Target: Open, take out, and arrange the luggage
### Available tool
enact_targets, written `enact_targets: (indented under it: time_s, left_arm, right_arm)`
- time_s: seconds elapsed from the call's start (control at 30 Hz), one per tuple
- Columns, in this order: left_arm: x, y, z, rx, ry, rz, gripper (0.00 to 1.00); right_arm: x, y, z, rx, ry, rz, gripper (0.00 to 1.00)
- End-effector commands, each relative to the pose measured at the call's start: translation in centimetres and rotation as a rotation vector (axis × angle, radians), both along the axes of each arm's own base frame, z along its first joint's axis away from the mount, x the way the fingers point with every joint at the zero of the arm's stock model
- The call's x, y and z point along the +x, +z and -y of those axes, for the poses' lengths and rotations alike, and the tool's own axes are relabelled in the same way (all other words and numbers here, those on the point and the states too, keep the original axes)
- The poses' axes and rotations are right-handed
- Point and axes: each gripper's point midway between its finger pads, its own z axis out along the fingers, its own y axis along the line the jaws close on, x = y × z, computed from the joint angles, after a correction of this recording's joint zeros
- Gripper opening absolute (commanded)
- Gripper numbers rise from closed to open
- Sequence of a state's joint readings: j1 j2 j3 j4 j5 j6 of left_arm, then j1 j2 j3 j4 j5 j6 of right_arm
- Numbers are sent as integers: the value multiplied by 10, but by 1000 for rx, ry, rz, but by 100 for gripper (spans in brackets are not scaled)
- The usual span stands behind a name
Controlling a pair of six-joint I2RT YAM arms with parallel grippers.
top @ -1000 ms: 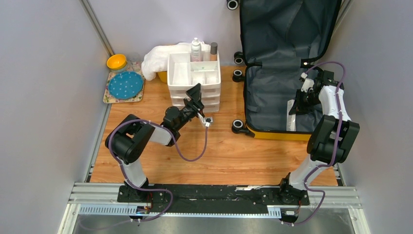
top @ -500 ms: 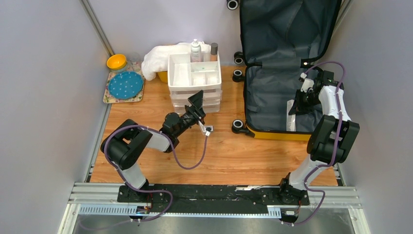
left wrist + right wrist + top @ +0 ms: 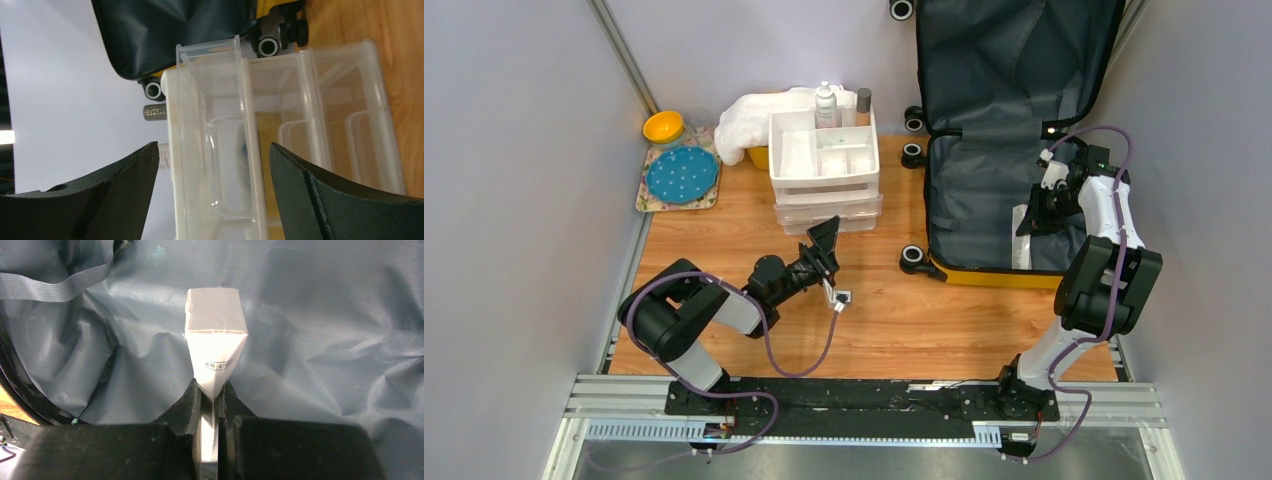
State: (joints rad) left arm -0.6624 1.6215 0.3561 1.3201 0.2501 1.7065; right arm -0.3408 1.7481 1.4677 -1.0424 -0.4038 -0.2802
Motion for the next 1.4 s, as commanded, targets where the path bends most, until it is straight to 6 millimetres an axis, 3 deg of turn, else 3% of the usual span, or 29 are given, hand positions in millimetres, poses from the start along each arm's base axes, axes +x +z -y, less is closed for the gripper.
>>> enact_targets:
  time_s: [0.0, 0.17, 0.23, 0.27, 0.3, 0.37, 0.4, 0.47, 0.5, 0.53, 0.6, 0.63, 0.67, 0.7, 0.73, 0.77, 0.8, 0.83, 0.87, 0.93, 0.97, 1.07, 1.13, 1.27, 1.37]
  left_arm:
    - [-34, 75, -14, -201, -51, 242, 89]
    - [-56, 66, -17, -293, -108, 84, 92]
    - [-58, 45, -15, -275, -107, -53, 91]
    - [-67, 55, -14, -328, -133, -106, 90]
    - [-65, 20, -10, -254, -111, -255, 89]
    - [-73, 23, -5, -273, -140, -402, 87]
    - [-79, -10, -4, -199, -112, -563, 87]
    - [-84, 3, 1, -278, -113, -735, 88]
    - [-91, -16, -1, -245, -68, -871, 88]
    - [-87, 5, 3, -302, -61, -914, 88]
    - [-87, -10, -5, -383, 84, -1143, 88]
    - [-79, 9, -4, -448, 116, -1174, 88]
    - [-80, 9, -4, -534, 146, -1291, 88]
    - [-83, 3, -9, -563, 193, -1385, 88]
    - [-70, 11, -21, -668, 234, -1426, 88]
    - [-72, 13, -23, -804, 256, -1561, 88]
    - [-67, 16, -31, -892, 274, -1614, 88]
    - [-52, 17, -52, -1019, 325, -1648, 88]
    - [-48, 22, -60, -1163, 343, -1732, 88]
    - [-31, 31, -83, -1337, 383, -1734, 88]
    - [-16, 37, -107, -1471, 422, -1708, 88]
    - [5, 64, -136, -1580, 402, -1579, 88]
    - [11, 71, -150, -1637, 409, -1533, 89]
    - [11, 64, -176, -1729, 475, -1484, 89]
    - [5, 54, -185, -1769, 505, -1485, 89]
  right_arm:
    - [-13, 12, -5, 15, 19, -8, 0]
    - [-4, 45, -24, 104, 69, 96, 0]
    - [-1, 62, -30, 131, 91, 131, 0]
    - [1, 71, -35, 156, 111, 158, 0]
    - [-1, 77, -39, 174, 126, 162, 0]
    - [4, 99, -46, 190, 168, 227, 0]
    - [3, 106, -51, 200, 188, 239, 0]
    - [7, 134, -60, 197, 237, 324, 0]
    - [12, 145, -70, 182, 275, 367, 0]
    - [15, 154, -75, 163, 299, 403, 0]
    - [25, 183, -94, 96, 369, 518, 0]
    - [27, 192, -102, 75, 390, 555, 0]
    - [29, 203, -107, 27, 403, 599, 0]
    - [34, 219, -127, 6, 459, 665, 0]
    - [36, 227, -136, -18, 482, 702, 0]
    - [35, 233, -159, -43, 540, 733, 0]
    - [39, 246, -169, -69, 566, 788, 0]
    - [40, 253, -179, -99, 604, 824, 0]
    - [39, 254, -200, -126, 654, 841, 0]
    - [41, 267, -221, -189, 734, 912, 0]
    - [40, 266, -242, -221, 779, 925, 0]
    - [45, 271, -273, -329, 863, 990, 0]
    - [37, 270, -311, -345, 955, 1022, 0]
    - [21, 258, -364, -399, 1098, 1052, 0]
    - [15, 242, -386, -453, 1189, 1049, 0]
